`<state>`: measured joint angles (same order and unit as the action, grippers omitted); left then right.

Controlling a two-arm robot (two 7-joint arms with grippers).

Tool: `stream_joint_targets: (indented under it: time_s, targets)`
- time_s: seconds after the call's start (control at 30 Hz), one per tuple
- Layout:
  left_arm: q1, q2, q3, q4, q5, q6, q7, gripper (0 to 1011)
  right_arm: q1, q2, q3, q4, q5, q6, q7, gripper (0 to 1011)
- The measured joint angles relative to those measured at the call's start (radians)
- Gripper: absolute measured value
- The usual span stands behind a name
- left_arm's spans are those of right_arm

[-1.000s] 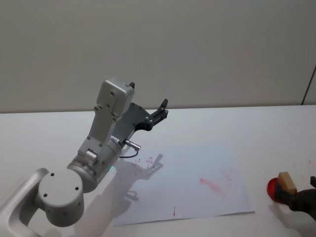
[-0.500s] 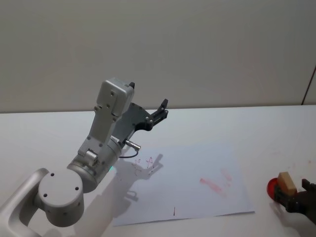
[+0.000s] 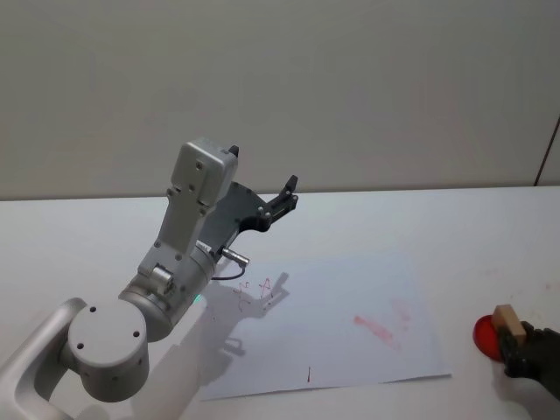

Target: Use the one hand to pick up the stamp and affix it onto the A4 paper.

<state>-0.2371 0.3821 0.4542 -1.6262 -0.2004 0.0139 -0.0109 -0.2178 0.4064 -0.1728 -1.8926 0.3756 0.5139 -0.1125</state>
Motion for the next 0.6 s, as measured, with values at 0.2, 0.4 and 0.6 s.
stream_joint_targets:
  time_s: [0.2,0.4,0.6]
  targets:
    - [0.000,0.000,0.000,0.000,0.000,0.000,0.000,1001,0.001,-0.001,0.000,0.001,-0.002,0.001,0.003,214]
    - [0.000,0.000,0.000,0.000,0.000,0.000,0.000,1001,0.009,0.000,-0.001,0.002,-0.015,-0.001,0.023,214]
    - [0.000,0.000,0.000,0.000,0.000,0.000,0.000,1001,0.029,0.003,-0.004,0.003,-0.038,-0.014,0.065,214]
